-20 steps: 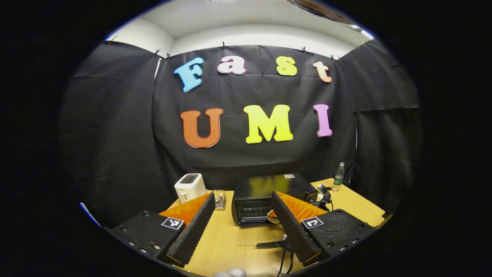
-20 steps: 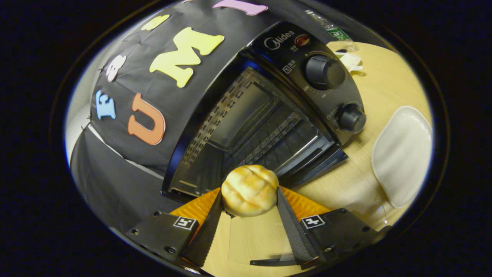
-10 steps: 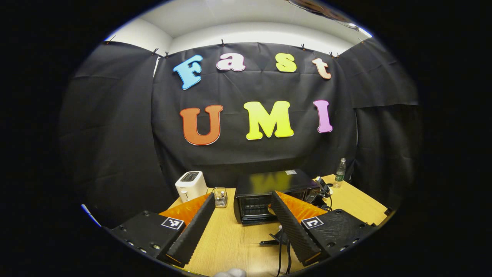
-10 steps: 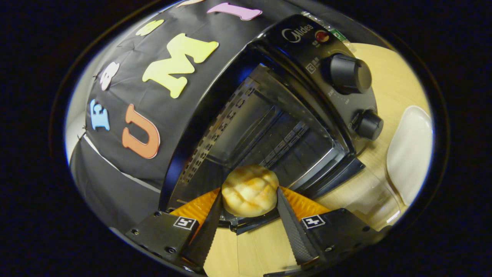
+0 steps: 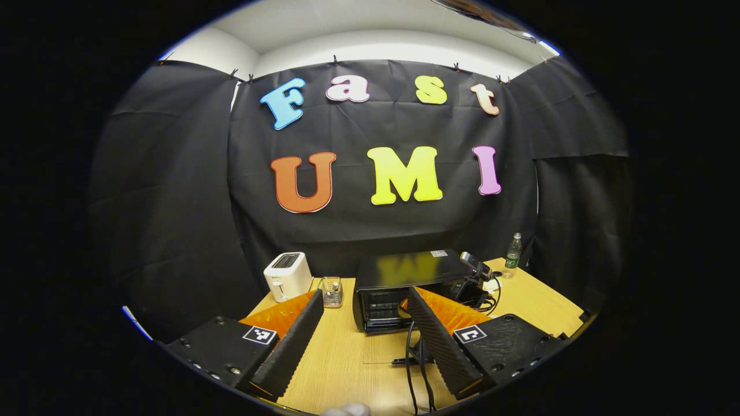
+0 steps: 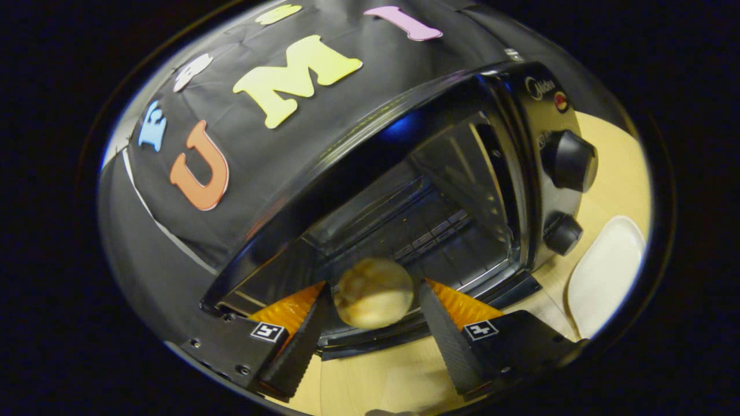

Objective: Open the electric oven with the left hand, put the food in, and close the electric oven.

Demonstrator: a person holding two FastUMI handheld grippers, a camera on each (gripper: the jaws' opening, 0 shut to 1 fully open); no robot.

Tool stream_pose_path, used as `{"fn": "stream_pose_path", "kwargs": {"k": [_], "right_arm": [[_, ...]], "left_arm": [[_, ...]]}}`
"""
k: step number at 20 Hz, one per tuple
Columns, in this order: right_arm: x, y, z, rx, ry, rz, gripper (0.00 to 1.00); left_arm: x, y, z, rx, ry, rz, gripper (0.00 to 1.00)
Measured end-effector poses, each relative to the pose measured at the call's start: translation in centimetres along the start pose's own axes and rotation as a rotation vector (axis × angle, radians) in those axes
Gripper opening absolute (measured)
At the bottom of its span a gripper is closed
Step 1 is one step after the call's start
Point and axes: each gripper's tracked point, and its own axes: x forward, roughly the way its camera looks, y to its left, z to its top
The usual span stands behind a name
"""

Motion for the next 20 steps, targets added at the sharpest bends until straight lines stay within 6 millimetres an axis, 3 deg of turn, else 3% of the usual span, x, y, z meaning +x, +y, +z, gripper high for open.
{"fn": "stream_pose_path", "kwargs": {"k": [3, 4, 8, 9, 10, 11, 14, 17, 18, 20], "right_arm": [[-0.3, -0.2, -0.2, -0.025, 0.003, -0.006, 0.94], [-0.8, -0.3, 0.1, -0.034, -0.001, -0.007, 0.98], [-5.1, -0.3, 2.5, -0.148, -0.053, -0.004, 0.94], [-6.8, -0.3, 3.6, -0.197, -0.078, -0.001, 0.98], [-8.7, -0.5, 5.1, -0.25, -0.111, -0.006, 0.94], [-10.7, -0.6, 6.7, -0.301, -0.15, -0.006, 0.98], [-17.8, -1.0, 11.5, -0.451, -0.258, -0.013, 0.94], [-24.3, -1.5, 16.1, -0.554, -0.364, -0.026, 0.94], [-25.8, -1.6, 17.3, -0.574, -0.388, -0.038, 0.98], [-29.1, -2.5, 19.3, -0.588, -0.431, -0.051, 0.95]], "left_arm": [[0.1, 0.1, 0.0, -0.004, -0.004, 0.004, 0.95], [0.2, 0.2, 0.0, -0.001, -0.007, 0.008, 0.95], [0.1, 0.2, 0.3, 0.005, -0.027, 0.027, 0.95], [0.2, 0.2, 0.2, 0.004, -0.029, 0.027, 0.95], [0.3, 0.3, 0.1, 0.005, -0.03, 0.028, 0.95], [0.4, 0.4, -0.1, 0.004, -0.033, 0.034, 0.95], [1.1, 0.5, -1.4, -0.008, -0.026, 0.031, 0.95], [1.8, -0.6, -3.4, -0.007, -0.016, 0.019, 0.95], [1.9, -1.1, -4.2, -0.007, -0.01, 0.011, 0.95], [2.2, -1.8, -5.8, -0.009, 0.008, 0.004, 0.95]]}}
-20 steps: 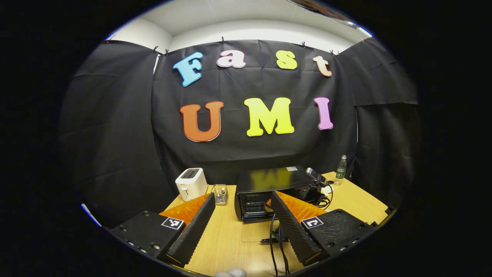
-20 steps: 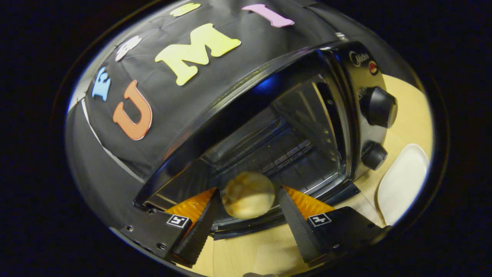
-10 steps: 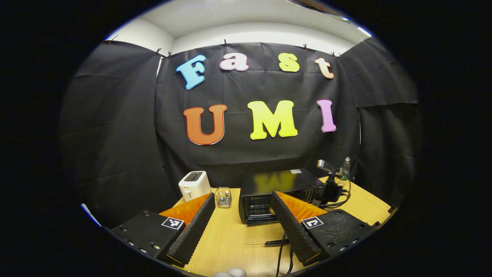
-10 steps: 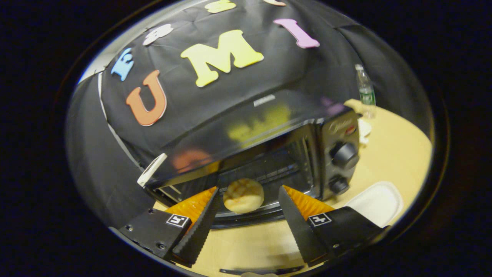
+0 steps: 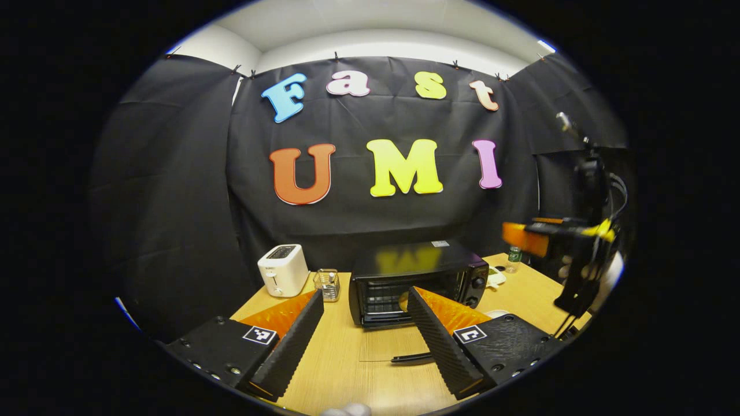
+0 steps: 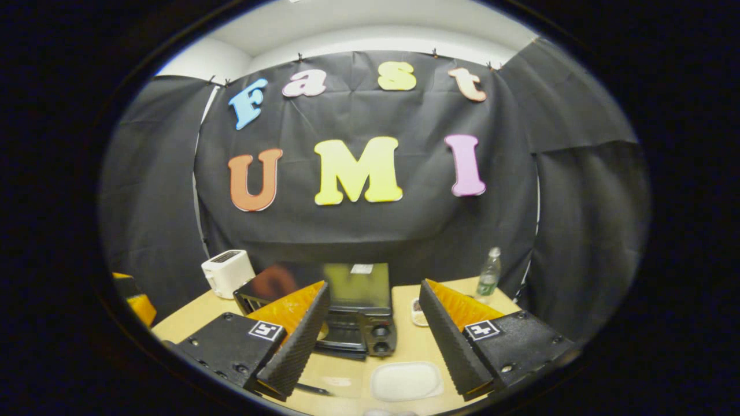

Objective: Open the electric oven with the left hand, put the food in, and close the electric oven.

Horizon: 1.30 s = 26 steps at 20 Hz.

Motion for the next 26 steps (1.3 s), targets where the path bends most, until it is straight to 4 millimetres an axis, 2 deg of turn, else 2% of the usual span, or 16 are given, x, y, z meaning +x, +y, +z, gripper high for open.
{"fn": "stream_pose_path", "kwargs": {"k": [4, 6, 10, 12, 13, 15, 20, 26], "right_arm": [[-3.9, -4.0, 2.6, 0.0, -0.033, -0.033, 0.95], [-5.4, -5.9, 3.7, -0.01, -0.054, -0.056, 0.95], [-7.9, -8.8, 3.6, -0.012, -0.052, -0.079, 0.95], [-8.9, -10.2, 3.0, -0.006, -0.036, -0.092, 0.99], [-9.1, -10.8, 2.6, -0.009, -0.027, -0.098, 0.95], [-9.7, -11.8, 1.9, -0.024, -0.007, -0.106, 0.95], [-10.3, -13.8, 0.6, -0.027, 0.043, -0.113, 0.95], [-9.8, -15.5, -0.3, -0.029, 0.075, -0.124, 0.95]], "left_arm": [[0.7, -2.3, -4.1, 0.004, 0.051, -0.022, 0.95], [0.8, -4.0, -7.4, -0.014, 0.11, -0.054, 0.95], [0.7, -7.3, -14.1, -0.024, 0.239, -0.082, 0.96], [1.2, -8.7, -16.9, -0.022, 0.295, -0.099, 0.96], [1.5, -9.3, -18.1, -0.017, 0.32, -0.102, 0.96], [2.2, -10.4, -20.5, -0.021, 0.365, -0.109, 0.96], [4.8, -11.5, -23.6, -0.03, 0.422, -0.099, 0.96], [7.3, -11.8, -25.1, -0.015, 0.441, -0.083, 0.96]]}}
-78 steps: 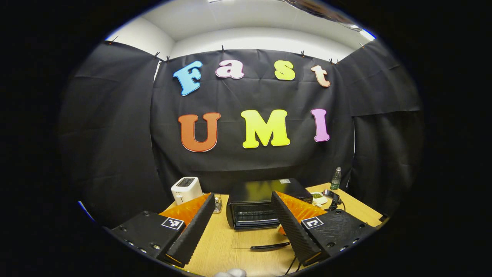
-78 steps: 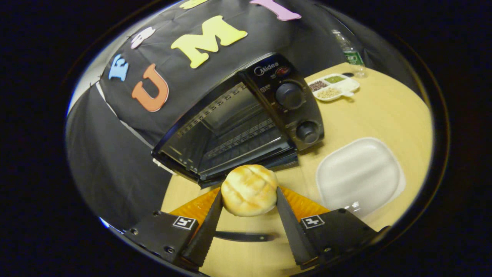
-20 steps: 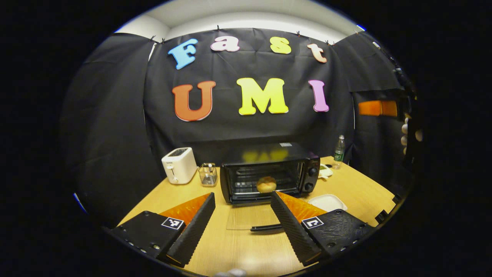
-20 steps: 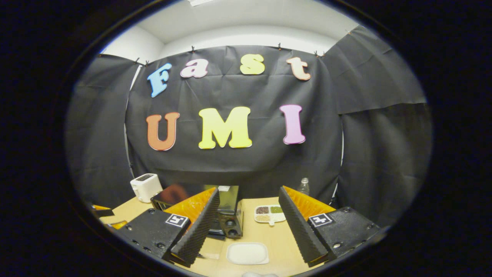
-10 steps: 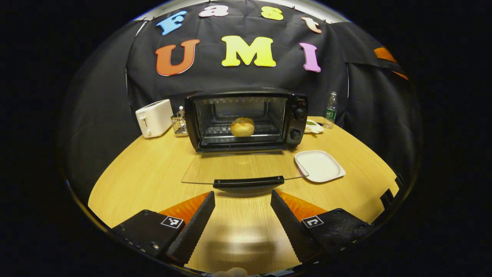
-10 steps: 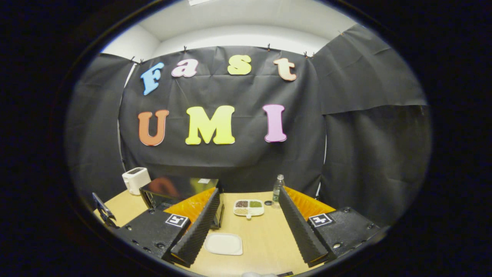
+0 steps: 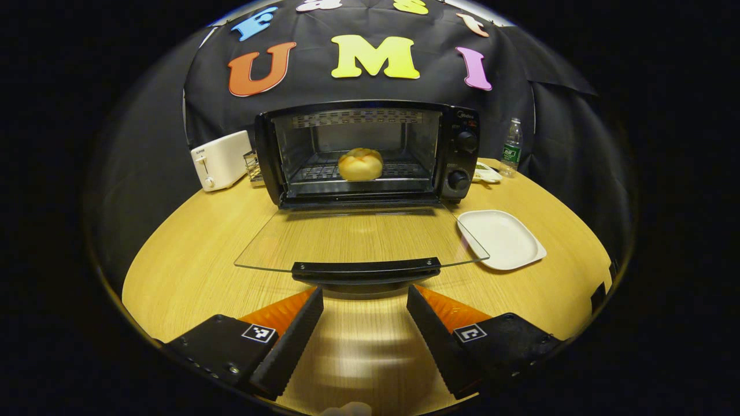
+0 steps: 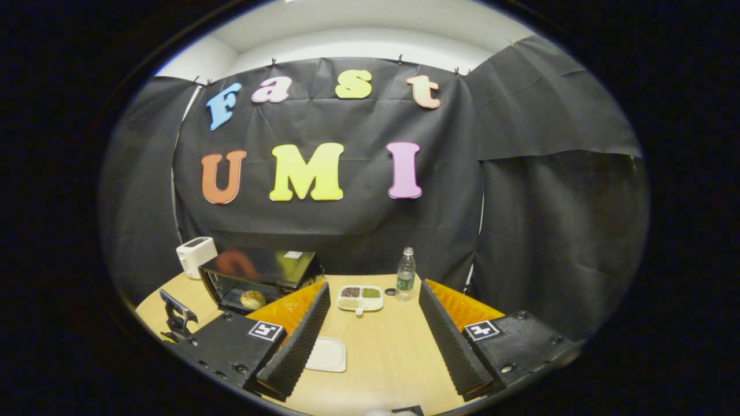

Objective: Open the electric oven with the left hand, put the food in, and close the electric oven.

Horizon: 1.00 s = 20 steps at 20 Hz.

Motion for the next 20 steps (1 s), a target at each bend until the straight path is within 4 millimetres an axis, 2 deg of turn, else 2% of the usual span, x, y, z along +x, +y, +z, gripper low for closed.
{"fn": "stream_pose_path", "kwargs": {"k": [2, 3, 7, 8, 10, 11, 15, 20], "right_arm": [[0.3, -0.2, -0.5, 0.005, 0.014, 0.0, 0.99], [0.4, -0.2, -0.6, 0.01, 0.019, 0.002, 0.95], [1.1, -0.3, -0.8, 0.018, 0.032, 0.005, 0.95], [1.3, -0.2, -1.0, 0.02, 0.037, 0.008, 0.99], [1.3, 0.1, -1.2, 0.03, 0.046, 0.015, 0.95], [1.3, 0.1, -1.2, 0.033, 0.049, 0.017, 0.96], [1.6, 0.2, -1.0, 0.036, 0.053, 0.022, 0.99], [1.8, 0.6, -0.7, 0.043, 0.056, 0.031, 0.95]], "left_arm": [[0.7, 0.0, -0.1, 0.001, 0.006, 0.004, 0.96], [0.8, 0.0, -0.1, 0.003, 0.007, 0.009, 0.96], [0.9, 0.0, 0.4, 0.008, 0.001, 0.004, 0.96], [1.0, 0.0, 0.6, 0.008, -0.003, 0.002, 0.96], [1.0, 0.1, 0.7, -0.006, 0.002, 0.0, 1.0], [1.1, 0.0, 0.8, -0.016, 0.005, -0.001, 0.95], [0.8, 0.1, 1.3, -0.01, -0.004, 0.0, 0.95], [0.1, 0.2, 2.8, -0.014, -0.016, 0.001, 0.95]]}}
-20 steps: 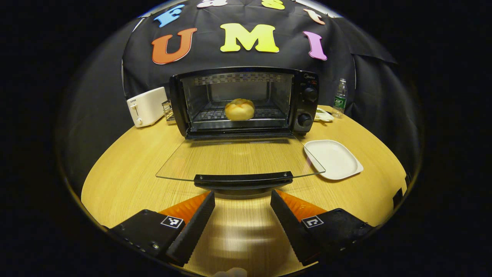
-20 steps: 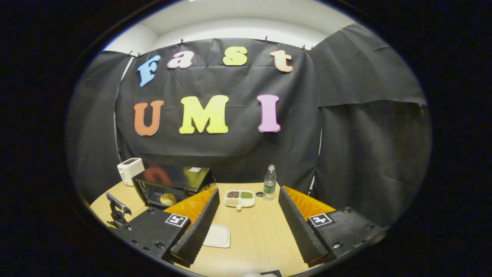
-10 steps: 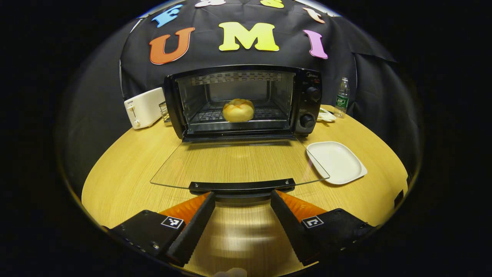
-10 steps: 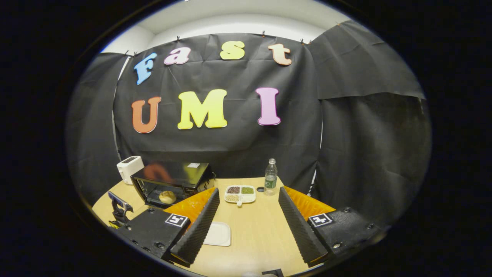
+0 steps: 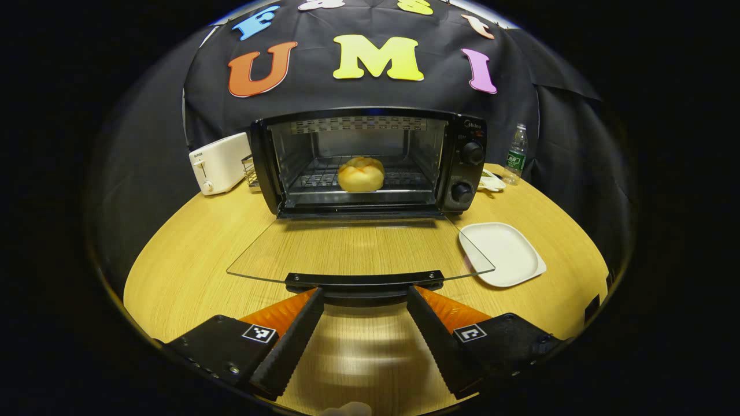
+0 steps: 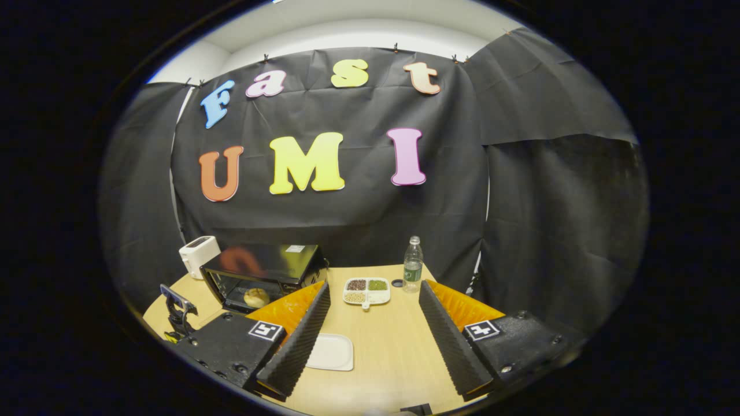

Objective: Open the electric oven with the left hand, put the food in, and close the electric oven.

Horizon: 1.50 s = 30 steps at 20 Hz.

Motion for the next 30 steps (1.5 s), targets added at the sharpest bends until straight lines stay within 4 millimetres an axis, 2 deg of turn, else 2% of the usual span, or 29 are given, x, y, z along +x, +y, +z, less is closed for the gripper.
{"fn": "stream_pose_path", "kwargs": {"k": [3, 4, 6, 7, 13, 14, 15, 17, 20, 22, 23, 25, 26, 29, 30], "right_arm": [[0.4, 0.1, 0.1, 0.013, 0.003, 0.002, 0.96], [0.5, 0.1, 0.3, 0.017, 0.002, 0.002, 0.99], [0.5, 0.0, 0.5, 0.022, -0.001, 0.001, 0.95], [0.6, 0.0, 0.8, 0.025, -0.005, 0.001, 0.99], [0.9, 0.0, 1.2, 0.043, -0.007, -0.001, 0.99], [0.9, 0.0, 1.1, 0.05, -0.003, -0.002, 0.95], [1.1, 0.0, 1.1, 0.058, 0.0, -0.004, 0.99], [1.2, -0.1, 1.3, 0.072, -0.003, -0.008, 0.99], [1.3, 0.0, 1.7, 0.07, -0.01, -0.008, 0.99], [1.3, 0.1, 1.8, 0.07, -0.011, -0.01, 0.95], [1.3, 0.2, 1.9, 0.073, -0.012, -0.008, 0.99], [1.4, 0.2, 2.2, 0.071, -0.014, -0.008, 0.95], [1.3, 0.1, 2.4, 0.068, -0.018, -0.011, 0.99], [1.2, -0.2, 2.5, 0.064, -0.021, -0.019, 0.99], [1.2, -0.3, 2.6, 0.064, -0.019, -0.021, 0.95]], "left_arm": [[-0.4, 0.2, 1.4, 0.005, -0.008, 0.0, 0.95], [-0.5, 0.2, 1.8, 0.0, -0.008, 0.0, 0.95], [-0.8, 0.3, 2.6, 0.002, -0.001, 0.0, 0.95], [-0.8, 0.2, 3.0, 0.001, -0.003, -0.001, 0.95], [-1.2, 0.6, 7.1, 0.009, -0.045, -0.005, 0.96], [-1.2, 0.5, 7.4, 0.007, -0.037, -0.006, 0.96], [-1.3, 0.7, 7.8, 0.005, -0.033, -0.007, 0.95], [-1.3, 0.8, 9.3, 0.01, -0.064, -0.009, 0.96], [-0.8, 0.9, 11.1, 0.035, -0.093, -0.01, 0.96], [-0.1, 1.2, 11.8, 0.031, -0.092, -0.011, 0.98], [0.0, 1.4, 12.3, 0.013, -0.094, -0.011, 0.98], [0.4, 1.6, 14.0, -0.004, -0.133, -0.012, 0.98], [0.4, 1.6, 14.9, 0.0, -0.156, -0.011, 0.98], [0.8, 1.7, 16.7, 0.015, -0.215, -0.014, 0.97], [1.1, 1.6, 17.3, 0.02, -0.232, -0.018, 0.97]]}}
